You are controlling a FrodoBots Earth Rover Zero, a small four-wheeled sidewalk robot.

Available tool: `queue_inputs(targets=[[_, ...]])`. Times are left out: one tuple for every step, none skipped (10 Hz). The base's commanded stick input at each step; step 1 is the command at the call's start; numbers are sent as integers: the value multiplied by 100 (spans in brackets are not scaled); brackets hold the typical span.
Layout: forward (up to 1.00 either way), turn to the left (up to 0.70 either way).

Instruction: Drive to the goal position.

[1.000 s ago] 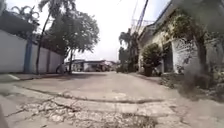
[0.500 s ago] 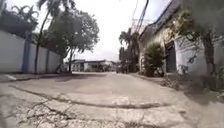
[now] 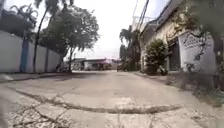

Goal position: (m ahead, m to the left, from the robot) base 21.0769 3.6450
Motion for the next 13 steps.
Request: queue_inputs(targets=[[50, 1], [50, 1], [50, 1], [50, 1], [50, 1], [50, 1], [50, 1], [50, 1], [50, 1], [50, 1], [50, 1], [50, 1], [50, 1]])
